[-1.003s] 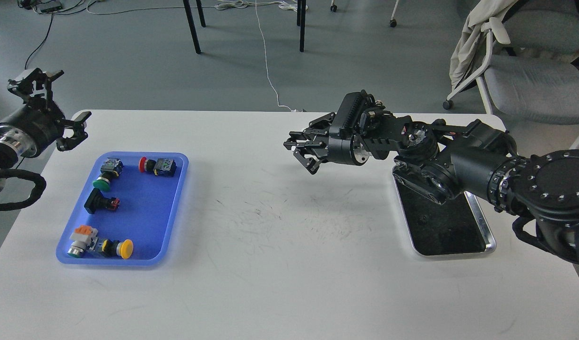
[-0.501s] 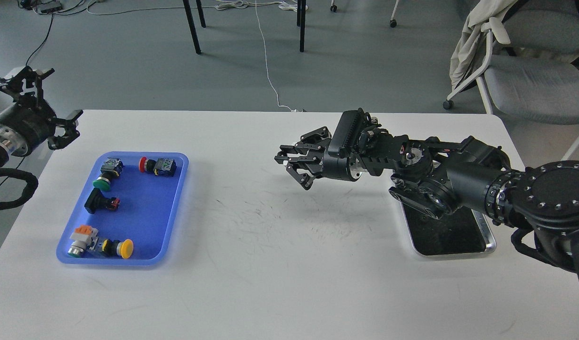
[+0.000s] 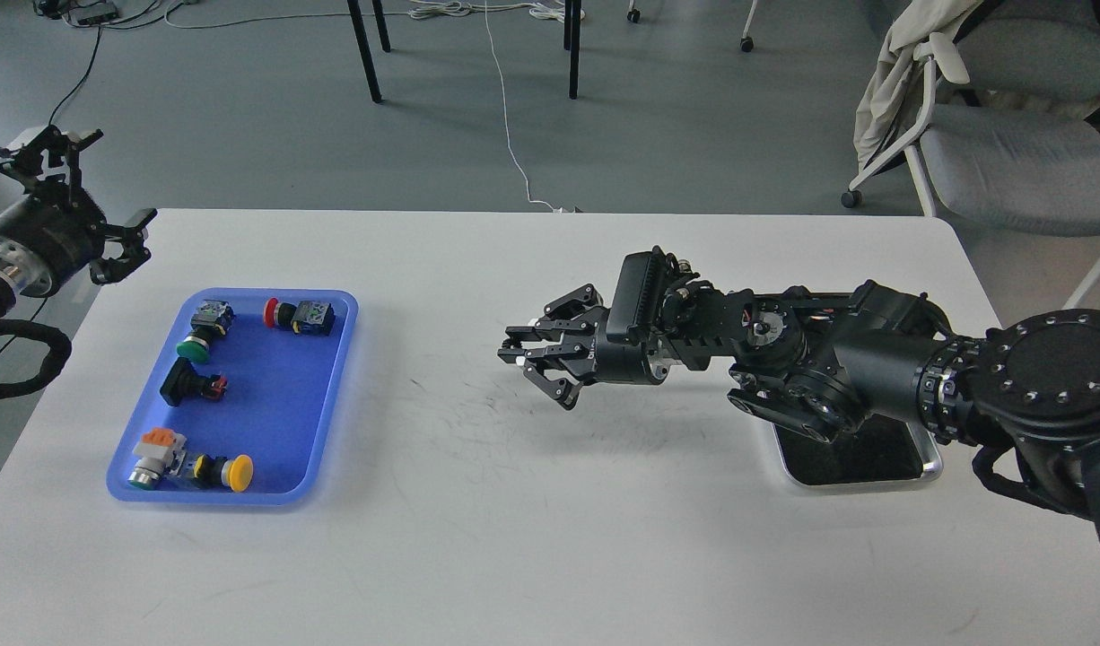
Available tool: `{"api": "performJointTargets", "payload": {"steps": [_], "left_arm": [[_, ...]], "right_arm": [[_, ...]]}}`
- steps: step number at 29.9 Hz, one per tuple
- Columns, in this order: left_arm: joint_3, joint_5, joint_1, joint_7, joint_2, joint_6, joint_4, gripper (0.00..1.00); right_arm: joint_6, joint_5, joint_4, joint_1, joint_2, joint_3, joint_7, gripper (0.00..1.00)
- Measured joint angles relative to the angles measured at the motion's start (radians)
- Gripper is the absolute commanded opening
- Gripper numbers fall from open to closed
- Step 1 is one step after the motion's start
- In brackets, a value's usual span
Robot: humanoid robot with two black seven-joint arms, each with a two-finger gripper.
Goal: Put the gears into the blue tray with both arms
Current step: 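Lift the black gear and carry it toward the table center, then lower the right gripper and release the black gear on the table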
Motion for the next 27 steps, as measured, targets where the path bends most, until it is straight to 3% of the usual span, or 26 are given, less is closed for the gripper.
{"api": "performJointTargets", "payload": {"steps": [13,19,27], "left_arm": [[0.0,0.001,0.0,0.0,0.024,0.0,-0.004,1.0],[0.0,0.0,0.0,0.0,0.024,0.0,-0.004,1.0],[-0.002,-0.001,0.0,0.0,0.026,0.0,-0.004,1.0]], "right_arm": [[-0.012,-0.048,0.02,-0.054,0.0,-0.01,0.0,0.02],[-0.011,-0.047,0.01,-0.069,0.0,-0.01,0.0,0.19],[-0.009,-0.039,-0.001,-0.08,0.0,-0.004,0.0,0.29]]}}
